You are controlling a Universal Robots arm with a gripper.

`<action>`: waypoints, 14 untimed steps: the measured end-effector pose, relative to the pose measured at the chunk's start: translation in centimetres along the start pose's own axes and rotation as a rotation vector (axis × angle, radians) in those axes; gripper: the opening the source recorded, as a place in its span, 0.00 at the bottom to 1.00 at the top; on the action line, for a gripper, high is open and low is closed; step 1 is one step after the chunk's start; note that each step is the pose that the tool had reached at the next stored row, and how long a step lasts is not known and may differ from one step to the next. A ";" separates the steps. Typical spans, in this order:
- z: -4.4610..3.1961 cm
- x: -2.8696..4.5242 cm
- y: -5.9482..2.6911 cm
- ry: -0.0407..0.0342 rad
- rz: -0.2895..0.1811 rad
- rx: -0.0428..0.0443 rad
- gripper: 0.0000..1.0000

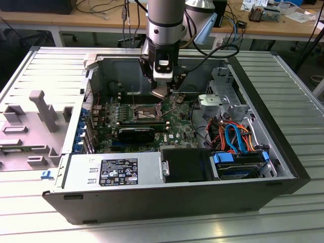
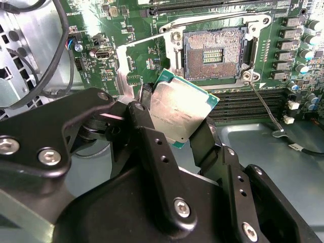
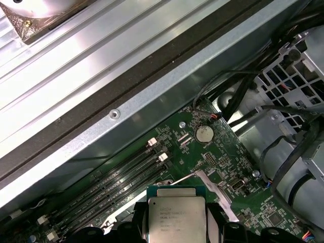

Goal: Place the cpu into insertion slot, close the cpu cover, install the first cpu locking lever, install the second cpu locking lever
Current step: 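Place the cpu into insertion slot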

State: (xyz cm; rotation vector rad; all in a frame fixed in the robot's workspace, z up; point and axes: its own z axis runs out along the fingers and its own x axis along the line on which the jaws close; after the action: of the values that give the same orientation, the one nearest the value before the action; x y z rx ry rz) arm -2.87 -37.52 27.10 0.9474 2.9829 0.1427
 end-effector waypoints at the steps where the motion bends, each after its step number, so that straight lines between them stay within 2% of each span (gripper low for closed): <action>1: 0.01 0.00 0.00 0.0000 0.001 -0.0001 0.55; 14: 0.02 -0.02 -0.03 -0.0015 0.017 -0.0001 0.55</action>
State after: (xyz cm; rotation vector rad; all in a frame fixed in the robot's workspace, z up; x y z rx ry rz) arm -2.87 -37.55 27.07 0.9723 2.9742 0.1422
